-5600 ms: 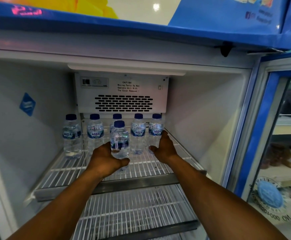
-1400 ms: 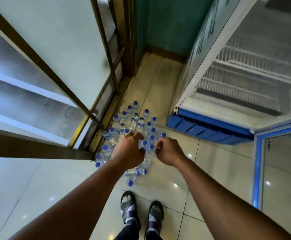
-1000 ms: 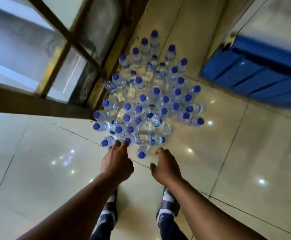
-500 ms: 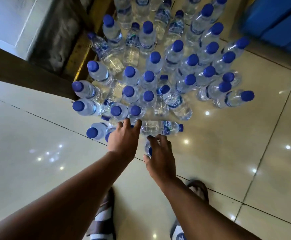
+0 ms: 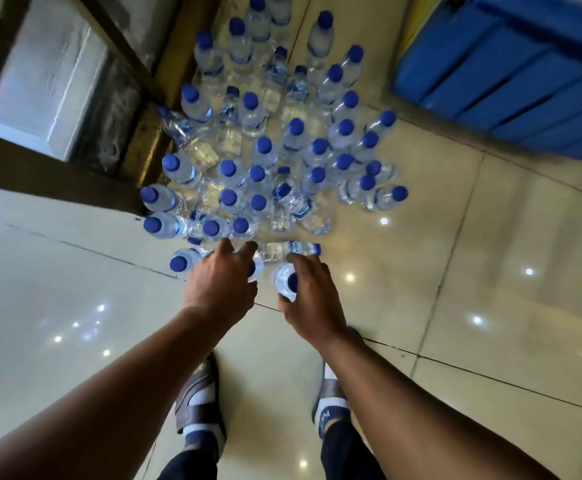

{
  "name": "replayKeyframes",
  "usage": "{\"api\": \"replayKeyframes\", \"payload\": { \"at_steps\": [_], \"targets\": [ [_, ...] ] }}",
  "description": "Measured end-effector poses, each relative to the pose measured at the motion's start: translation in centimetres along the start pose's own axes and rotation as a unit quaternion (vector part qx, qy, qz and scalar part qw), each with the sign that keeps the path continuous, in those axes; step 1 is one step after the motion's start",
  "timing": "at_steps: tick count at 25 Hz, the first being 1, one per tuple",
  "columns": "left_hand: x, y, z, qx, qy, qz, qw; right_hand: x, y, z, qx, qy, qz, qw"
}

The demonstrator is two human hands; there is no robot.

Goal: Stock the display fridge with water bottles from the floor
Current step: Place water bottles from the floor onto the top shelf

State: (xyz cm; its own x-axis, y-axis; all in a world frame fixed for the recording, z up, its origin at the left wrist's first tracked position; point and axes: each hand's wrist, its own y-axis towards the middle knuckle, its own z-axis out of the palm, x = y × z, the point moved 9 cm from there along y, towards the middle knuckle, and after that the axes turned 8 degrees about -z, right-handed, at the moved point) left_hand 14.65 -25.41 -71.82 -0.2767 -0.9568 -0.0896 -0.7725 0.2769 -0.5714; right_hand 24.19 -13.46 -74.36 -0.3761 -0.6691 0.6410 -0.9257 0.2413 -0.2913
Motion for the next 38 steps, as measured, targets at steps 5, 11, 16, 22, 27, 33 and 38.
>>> {"api": "replayKeyframes", "payload": {
  "at_steps": [5,11,16,22,27,33,38],
  "targets": [
    [-6.7,-7.7,-17.0,-0.069,-0.038,0.057,0.995,6.6,-2.0,-17.6,-0.048,0.093,0.042,0.994],
    [-16.1,-19.4,-39.7,-0.153,-0.168,0.132,0.965,15.3,-7.2,-44.9,-0.158,0.183,0.002,0.970],
    [-22.7,-27.5,-55.1,-0.214,-0.375,0.174,0.885,20.7,-11.2,-62.9,-0.187,0.383,-0.038,0.904],
    [-30.4,-31.0,-66.5,-0.183,-0.507,0.254,0.803,25.9,-11.3,-76.7,-0.210,0.589,-0.127,0.770],
    [-37.1,-33.3,-75.4,-0.162,-0.513,0.375,0.755,28.6,-11.3,-85.5,-0.266,0.621,-0.125,0.726],
    [-44.8,-35.2,-83.5,-0.138,-0.537,0.459,0.694,29.8,-11.4,-97.5,-0.358,0.529,-0.158,0.753],
    [-50.1,-32.5,-89.6,-0.157,-0.574,0.451,0.666,29.6,-9.6,-108.3,-0.380,0.494,-0.238,0.745]
  ]
}}
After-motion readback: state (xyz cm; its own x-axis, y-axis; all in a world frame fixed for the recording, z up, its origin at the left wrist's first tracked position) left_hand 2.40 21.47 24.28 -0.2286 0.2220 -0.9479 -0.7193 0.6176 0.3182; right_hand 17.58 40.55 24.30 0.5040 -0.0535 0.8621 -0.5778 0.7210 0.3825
